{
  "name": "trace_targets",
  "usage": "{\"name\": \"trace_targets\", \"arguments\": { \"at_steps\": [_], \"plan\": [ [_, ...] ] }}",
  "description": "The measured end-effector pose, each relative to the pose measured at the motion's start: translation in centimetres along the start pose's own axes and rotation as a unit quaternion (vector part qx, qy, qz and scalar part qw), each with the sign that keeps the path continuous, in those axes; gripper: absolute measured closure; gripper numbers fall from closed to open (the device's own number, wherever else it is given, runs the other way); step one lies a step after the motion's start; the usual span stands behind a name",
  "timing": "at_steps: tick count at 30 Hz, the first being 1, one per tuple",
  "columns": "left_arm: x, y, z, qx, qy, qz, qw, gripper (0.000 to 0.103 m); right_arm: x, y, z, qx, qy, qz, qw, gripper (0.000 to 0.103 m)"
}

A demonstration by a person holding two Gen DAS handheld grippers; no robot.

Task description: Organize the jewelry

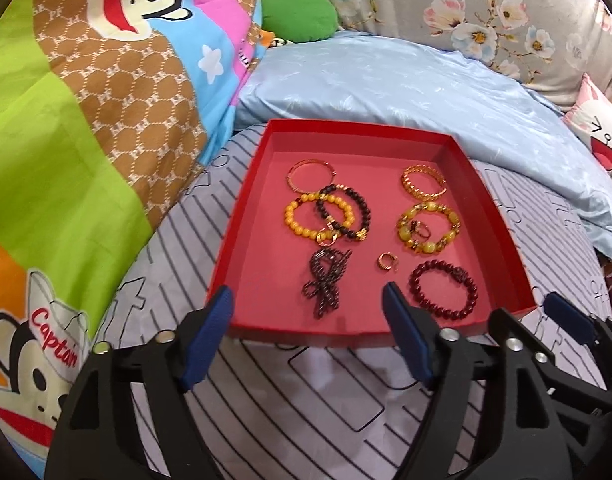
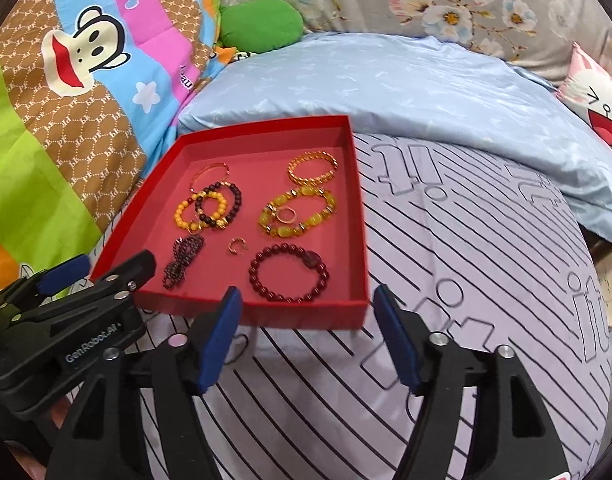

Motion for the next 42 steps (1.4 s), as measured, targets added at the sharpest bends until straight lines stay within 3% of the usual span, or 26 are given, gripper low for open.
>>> {"name": "trace_targets", "arguments": {
  "at_steps": [4,6,11,13,22,42],
  "plan": [
    [0.8,-0.3,-0.4,-0.009,-0.011,-0.005,0.9999,0.018,0.8,-0.2,0.7,0.006,0.010,-0.003,1.000,0.020],
    [1.1,-0.4,-0.6,-0.013,-0.012,-0.006,0.9998,0.014,1.1,-0.2,0.9,0.001,0.012,-0.009,1.000,0.019],
    [1.9,-0.5,-0.8,-0.022,-0.011,-0.010,0.9996,0.012,2.1,0.0,1.1,-0.008,0.023,-0.029,0.999,0.015],
    [2.2,-0.6,-1.0,-0.025,-0.016,-0.011,0.9995,0.012,2.3,-0.2,1.1,-0.005,0.023,-0.023,0.999,0.006],
    [3.1,-0.3,-1.6,-0.026,-0.028,-0.030,0.9988,0.009,2.6,-0.9,0.6,0.011,0.001,-0.006,1.000,0.006],
    [3.5,-0.7,-1.6,-0.038,-0.027,-0.027,0.9985,0.007,2.6,-1.1,0.5,0.024,-0.006,-0.003,1.000,0.006]
  ]
}}
Point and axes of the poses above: each gripper's, at about its wrist camera, not at the fingertips, and y roughly the way its jaws point, z to its right, x to its underside, the point moved 1 cm from there along y, roughly the way its jaws point, and after that the axes turned 5 degrees about z, right-handed, at the moved point
